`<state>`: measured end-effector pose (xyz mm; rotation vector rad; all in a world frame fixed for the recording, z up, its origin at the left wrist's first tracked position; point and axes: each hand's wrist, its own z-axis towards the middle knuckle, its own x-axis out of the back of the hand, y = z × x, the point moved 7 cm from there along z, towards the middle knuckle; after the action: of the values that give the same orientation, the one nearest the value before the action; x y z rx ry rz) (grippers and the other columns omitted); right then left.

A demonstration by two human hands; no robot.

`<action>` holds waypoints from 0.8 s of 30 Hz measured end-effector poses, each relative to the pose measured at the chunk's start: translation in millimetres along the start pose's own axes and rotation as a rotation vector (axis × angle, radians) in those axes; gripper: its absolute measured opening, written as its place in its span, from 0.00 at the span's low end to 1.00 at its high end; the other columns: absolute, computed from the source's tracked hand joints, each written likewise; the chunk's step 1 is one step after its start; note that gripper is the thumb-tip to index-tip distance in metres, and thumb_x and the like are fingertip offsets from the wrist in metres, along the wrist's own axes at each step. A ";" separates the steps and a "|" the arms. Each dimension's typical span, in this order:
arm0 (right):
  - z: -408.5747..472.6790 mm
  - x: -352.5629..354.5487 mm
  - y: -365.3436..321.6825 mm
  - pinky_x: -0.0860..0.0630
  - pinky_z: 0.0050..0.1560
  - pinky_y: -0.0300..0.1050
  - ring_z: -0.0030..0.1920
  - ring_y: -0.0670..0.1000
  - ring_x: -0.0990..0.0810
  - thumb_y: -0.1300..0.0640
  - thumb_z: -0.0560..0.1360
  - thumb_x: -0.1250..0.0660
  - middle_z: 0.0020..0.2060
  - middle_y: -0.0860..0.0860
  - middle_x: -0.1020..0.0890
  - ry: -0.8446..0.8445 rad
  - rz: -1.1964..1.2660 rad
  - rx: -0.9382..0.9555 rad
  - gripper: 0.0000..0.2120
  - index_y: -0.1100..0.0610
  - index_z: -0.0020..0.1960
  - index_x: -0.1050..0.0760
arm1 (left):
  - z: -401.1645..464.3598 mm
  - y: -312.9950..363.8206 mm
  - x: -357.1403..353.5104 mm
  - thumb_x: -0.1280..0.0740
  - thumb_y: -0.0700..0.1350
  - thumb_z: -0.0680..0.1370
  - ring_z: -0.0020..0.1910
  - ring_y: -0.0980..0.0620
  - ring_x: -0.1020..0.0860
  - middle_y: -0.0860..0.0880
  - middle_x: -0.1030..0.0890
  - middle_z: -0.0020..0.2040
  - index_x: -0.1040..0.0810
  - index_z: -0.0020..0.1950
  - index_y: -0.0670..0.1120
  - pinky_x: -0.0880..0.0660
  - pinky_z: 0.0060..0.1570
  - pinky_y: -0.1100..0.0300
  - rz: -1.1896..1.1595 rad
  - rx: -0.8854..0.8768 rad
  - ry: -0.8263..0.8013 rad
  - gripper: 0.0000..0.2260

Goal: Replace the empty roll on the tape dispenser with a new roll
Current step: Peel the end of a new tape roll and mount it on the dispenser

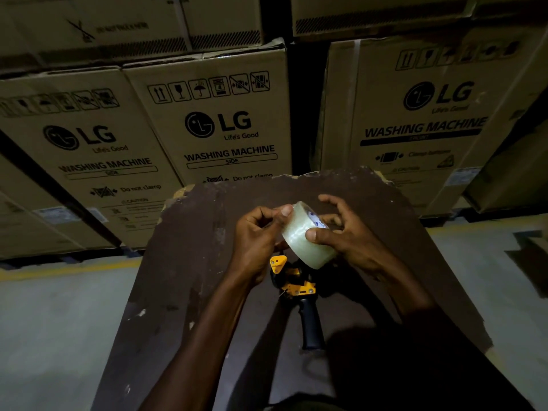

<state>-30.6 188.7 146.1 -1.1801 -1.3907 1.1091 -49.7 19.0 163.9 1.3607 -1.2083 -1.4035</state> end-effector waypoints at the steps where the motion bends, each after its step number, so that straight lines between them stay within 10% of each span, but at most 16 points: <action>1: 1.3 1.2 1.5 0.19 0.54 0.50 0.58 0.54 0.18 0.39 0.55 0.22 0.60 0.53 0.20 -0.004 -0.008 -0.007 0.44 0.39 0.68 0.35 | -0.4 -2.6 0.4 0.30 0.42 0.77 0.47 0.49 0.16 0.41 0.15 0.53 0.24 0.37 0.43 0.17 0.38 0.49 -0.003 0.012 -0.004 0.09; 15: 12.1 2.9 1.3 0.21 0.61 0.55 0.61 0.53 0.21 0.40 0.55 0.25 0.63 0.52 0.23 -0.137 -0.155 -0.013 0.37 0.40 0.62 0.32 | -1.4 -36.3 17.0 0.33 0.50 0.80 0.41 0.48 0.16 0.45 0.15 0.46 0.22 0.46 0.44 0.20 0.35 0.55 -0.049 0.133 0.055 0.10; 24: 18.0 4.8 -1.3 0.25 0.66 0.57 0.68 0.50 0.27 0.42 0.56 0.29 0.67 0.50 0.26 -0.202 -0.225 -0.011 0.38 0.42 0.66 0.32 | -0.6 -30.8 24.9 0.29 0.50 0.73 0.53 0.45 0.17 0.44 0.15 0.54 0.19 0.51 0.42 0.22 0.53 0.37 -0.042 0.130 -0.087 0.14</action>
<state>-48.9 192.4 145.8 -0.9113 -1.6417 1.0825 -49.3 1.0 128.6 1.4336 -1.3550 -1.4478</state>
